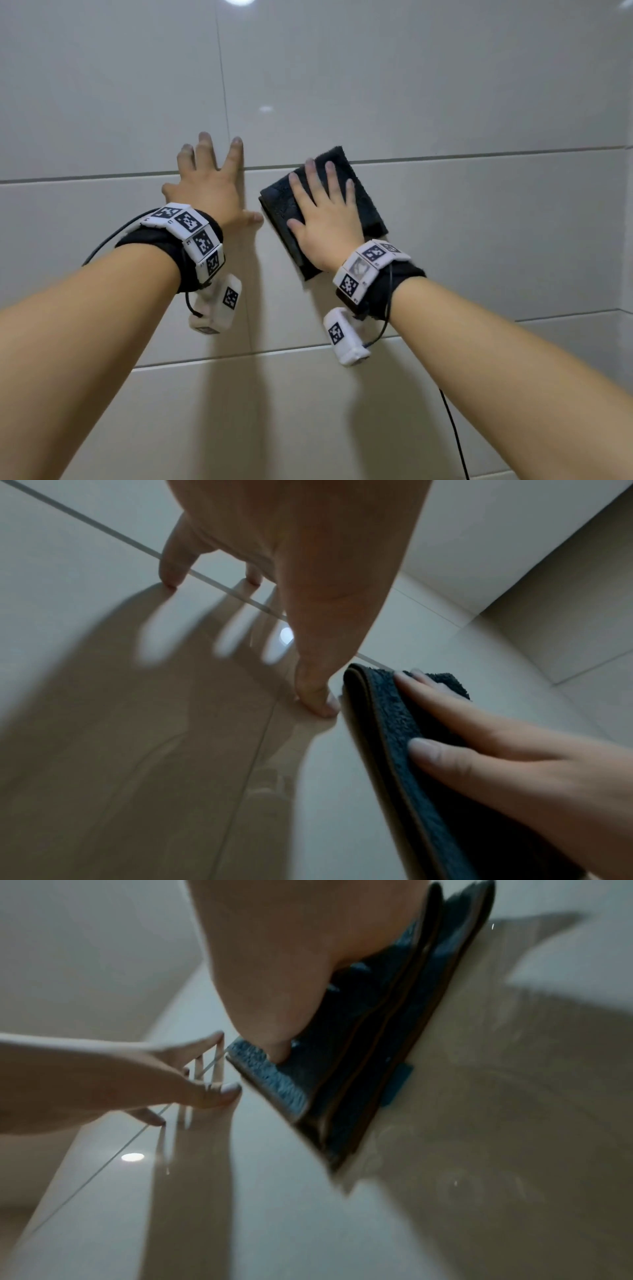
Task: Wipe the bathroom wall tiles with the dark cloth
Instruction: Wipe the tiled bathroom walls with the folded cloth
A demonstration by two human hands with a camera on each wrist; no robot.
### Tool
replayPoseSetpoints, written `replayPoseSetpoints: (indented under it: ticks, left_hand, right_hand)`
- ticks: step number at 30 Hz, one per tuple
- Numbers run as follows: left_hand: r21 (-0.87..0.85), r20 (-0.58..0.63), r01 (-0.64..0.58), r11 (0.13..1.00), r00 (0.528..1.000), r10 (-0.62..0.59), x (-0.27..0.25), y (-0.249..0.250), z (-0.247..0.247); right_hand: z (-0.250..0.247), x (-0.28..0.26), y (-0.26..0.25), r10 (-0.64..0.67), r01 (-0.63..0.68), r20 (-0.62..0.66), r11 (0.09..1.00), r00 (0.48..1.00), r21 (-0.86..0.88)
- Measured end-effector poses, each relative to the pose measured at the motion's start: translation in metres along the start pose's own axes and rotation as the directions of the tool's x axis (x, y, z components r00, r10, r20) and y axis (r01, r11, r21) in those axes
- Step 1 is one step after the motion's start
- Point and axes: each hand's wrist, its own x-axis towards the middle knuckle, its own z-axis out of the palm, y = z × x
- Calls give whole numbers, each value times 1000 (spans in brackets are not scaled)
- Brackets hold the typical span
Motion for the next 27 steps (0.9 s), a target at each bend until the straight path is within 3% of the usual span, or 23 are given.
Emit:
replayPoseSetpoints:
  ticks: [8,18,24,27]
  left_hand:
    - [14,23,26,1000,999,-26,-2,4,-4]
    - [39,50,62,997,997,-64,-2,10,-6]
    - [32,28,52,998,998,-53,-2,9,-3]
    - [26,22,51,998,998,-51,-2,9,-2]
  right_hand:
    - [-3,-10,56,19,-19,-29,1000,999,18]
    - [-15,-33,178,347,-344,-53,937,936,54]
    - [-24,-11,163,513,-492,-30,836,858,245]
    - [-25,2,142,490,-468,-43,852,871,236]
